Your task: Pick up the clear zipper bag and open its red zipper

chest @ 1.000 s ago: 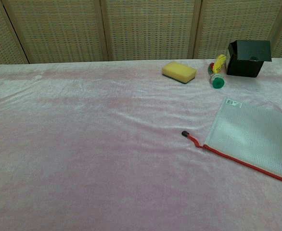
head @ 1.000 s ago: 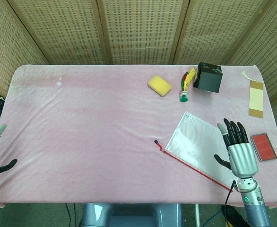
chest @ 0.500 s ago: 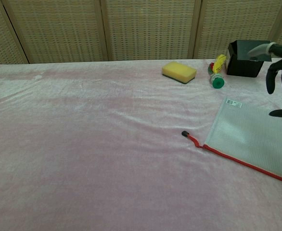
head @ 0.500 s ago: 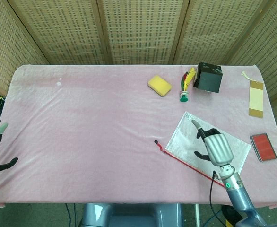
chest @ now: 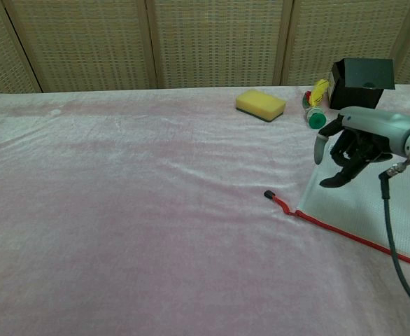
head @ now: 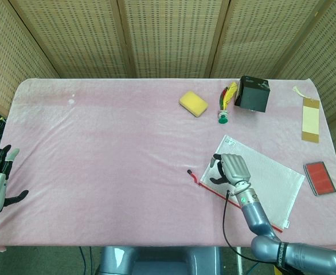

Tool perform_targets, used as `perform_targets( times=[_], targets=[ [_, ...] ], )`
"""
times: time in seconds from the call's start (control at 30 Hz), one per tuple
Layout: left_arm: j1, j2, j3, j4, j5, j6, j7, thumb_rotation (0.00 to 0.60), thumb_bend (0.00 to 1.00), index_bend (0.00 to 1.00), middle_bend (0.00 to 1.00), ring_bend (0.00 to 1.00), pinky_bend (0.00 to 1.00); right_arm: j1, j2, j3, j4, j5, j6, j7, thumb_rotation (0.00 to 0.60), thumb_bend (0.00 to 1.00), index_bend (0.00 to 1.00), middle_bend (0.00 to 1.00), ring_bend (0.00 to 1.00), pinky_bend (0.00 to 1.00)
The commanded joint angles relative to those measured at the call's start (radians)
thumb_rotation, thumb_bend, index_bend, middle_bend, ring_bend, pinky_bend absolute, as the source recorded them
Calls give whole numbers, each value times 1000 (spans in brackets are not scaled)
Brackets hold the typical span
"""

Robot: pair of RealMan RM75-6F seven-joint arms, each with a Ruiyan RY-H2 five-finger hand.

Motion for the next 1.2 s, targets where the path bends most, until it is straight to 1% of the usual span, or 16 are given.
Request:
perform_targets(
  times=[0.03,0.17,0.3,0.5,0.9,1.1,1.2],
  targets=[
    [-5,-1,-1,1,-7,-9,0,600,0,0,0,0,0,77,-83,26,37,143,-14,-99,600,440,553,896,927,1000],
    [-11,-2,-5,3,-18,-18,0,600,0,0,0,0,0,114,-132,26,77,211,-17,-131,600,492,532,897,928,1000],
    [-14,-5,-6,5,-28,-25,3,600,0,0,0,0,0,133,-151,22,92,227,-28,-133,600,516,499,896,928,1000],
    [-16,-6,-6,7,-32,-26,6,600,0,0,0,0,0,153,-185,22,130,256,-14,-142,600,529,496,896,927,1000],
    [-18,-6,-4,7,-32,-27,8,600,0,0,0,0,0,164,-215,14,164,298,-16,-147,600,548,505,897,930,1000],
    [-19,-4,-5,8,-34,-26,3,600,0,0,0,0,0,168,-222,9,162,301,-9,-151,600,551,523,901,934,1000],
    [-19,-2,-6,8,-36,-27,0,600,0,0,0,0,0,170,-232,-3,171,280,17,-164,600,554,528,901,934,1000]
  ],
)
